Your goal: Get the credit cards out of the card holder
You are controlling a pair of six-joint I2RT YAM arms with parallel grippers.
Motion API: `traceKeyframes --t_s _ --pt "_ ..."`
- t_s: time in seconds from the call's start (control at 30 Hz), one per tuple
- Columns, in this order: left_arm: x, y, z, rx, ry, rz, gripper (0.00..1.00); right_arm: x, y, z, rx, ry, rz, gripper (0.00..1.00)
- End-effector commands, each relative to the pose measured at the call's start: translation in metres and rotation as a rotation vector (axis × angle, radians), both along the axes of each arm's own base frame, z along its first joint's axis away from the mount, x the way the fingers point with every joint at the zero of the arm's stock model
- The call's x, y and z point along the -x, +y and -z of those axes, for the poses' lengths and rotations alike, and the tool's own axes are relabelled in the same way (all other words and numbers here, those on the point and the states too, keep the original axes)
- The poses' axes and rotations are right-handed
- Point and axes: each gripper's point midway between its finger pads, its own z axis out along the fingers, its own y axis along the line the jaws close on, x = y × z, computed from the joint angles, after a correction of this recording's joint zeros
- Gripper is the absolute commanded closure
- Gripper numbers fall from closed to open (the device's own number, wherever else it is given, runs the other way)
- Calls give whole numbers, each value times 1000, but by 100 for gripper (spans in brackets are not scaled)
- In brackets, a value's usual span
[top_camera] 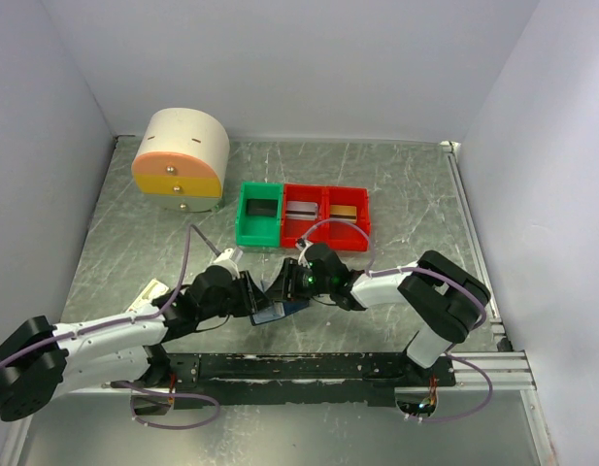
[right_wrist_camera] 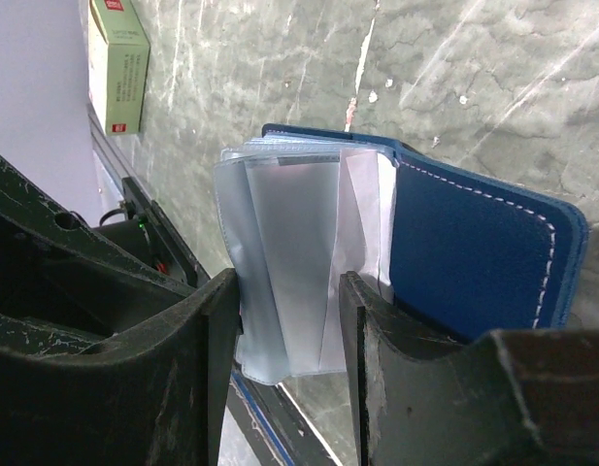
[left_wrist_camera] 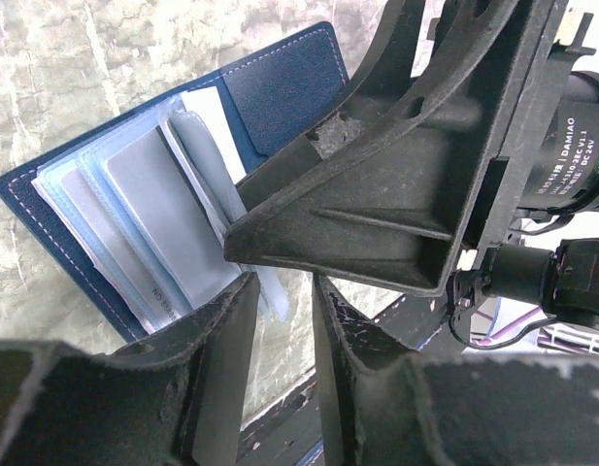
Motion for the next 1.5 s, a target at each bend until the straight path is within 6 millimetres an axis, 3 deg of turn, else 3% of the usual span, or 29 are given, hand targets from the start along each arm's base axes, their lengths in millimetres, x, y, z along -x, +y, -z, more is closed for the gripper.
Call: traceKeyframes --t_s 0.0,0.43,0.7,0.93,1.07,1.23,1.33,1.47 --pt "3 -4 3 2 26 14 58 10 -23 29 114 62 15 56" --pt "-3 10 -9 -66 -9 -24 49 10 -23 29 121 59 16 56" --pt "-2 -9 1 -15 11 24 51 9 -23 28 121 57 15 56" --pt "-9 -28 -8 26 -31 71 53 11 -20 24 94 57 3 56" --pt "-9 -41 -11 48 -44 126 52 12 -12 6 25 37 -18 45" --pt "-12 -43 -10 35 -57 133 51 0 -8 -22 17 -32 -12 30" --pt "-13 -48 -13 48 -67 150 49 -7 -11 -36 47 -73 5 28" --pt "-15 -56 -16 66 -77 174 49 -20 -30 -36 150 -91 96 26"
